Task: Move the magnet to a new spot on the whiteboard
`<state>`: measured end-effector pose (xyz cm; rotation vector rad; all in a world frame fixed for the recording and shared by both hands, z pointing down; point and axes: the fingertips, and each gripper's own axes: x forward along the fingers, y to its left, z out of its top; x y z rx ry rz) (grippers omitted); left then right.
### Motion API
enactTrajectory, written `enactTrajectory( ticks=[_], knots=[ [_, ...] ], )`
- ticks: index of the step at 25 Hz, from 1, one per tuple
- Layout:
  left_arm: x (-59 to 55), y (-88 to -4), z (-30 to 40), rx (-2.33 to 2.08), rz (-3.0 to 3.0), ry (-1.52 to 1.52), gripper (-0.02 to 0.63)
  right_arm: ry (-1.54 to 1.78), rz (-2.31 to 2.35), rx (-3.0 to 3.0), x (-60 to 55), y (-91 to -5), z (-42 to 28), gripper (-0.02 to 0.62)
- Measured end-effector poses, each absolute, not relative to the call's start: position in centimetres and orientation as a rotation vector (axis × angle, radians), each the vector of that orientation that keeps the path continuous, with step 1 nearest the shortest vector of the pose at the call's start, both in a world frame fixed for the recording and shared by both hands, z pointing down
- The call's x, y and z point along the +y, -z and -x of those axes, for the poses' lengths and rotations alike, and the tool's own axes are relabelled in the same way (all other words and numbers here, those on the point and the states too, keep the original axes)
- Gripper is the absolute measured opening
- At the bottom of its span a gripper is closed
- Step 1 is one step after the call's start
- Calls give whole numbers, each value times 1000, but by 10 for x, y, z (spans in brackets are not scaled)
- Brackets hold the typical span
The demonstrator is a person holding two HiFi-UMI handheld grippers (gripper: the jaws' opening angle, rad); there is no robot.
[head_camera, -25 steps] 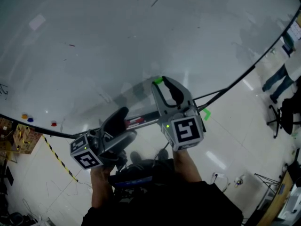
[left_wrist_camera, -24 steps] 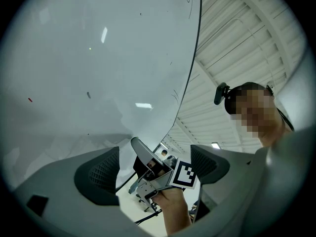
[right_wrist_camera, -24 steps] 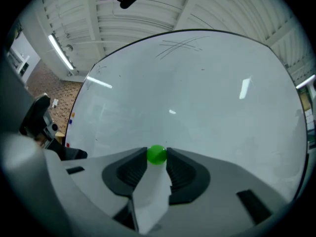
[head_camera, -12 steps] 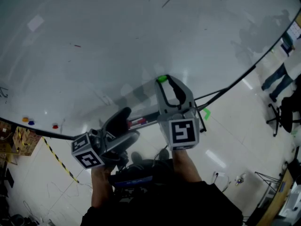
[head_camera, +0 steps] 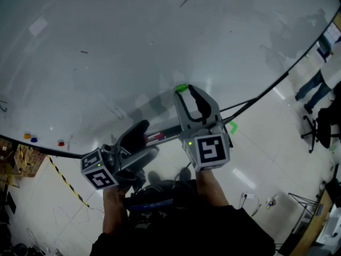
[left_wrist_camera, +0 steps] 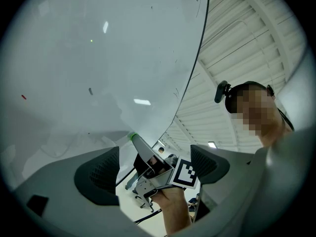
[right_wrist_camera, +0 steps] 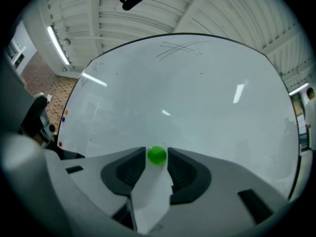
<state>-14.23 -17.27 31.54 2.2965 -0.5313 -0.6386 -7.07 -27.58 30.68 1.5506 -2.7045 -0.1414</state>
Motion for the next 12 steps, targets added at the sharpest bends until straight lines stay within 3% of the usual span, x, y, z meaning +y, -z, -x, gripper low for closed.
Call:
enactTrajectory(
  ticks=[12],
  knots=[
    [-167,-317,106,-583,-2281,642,443,-113,-1312,-2934,-262,-311,40,169]
  ],
)
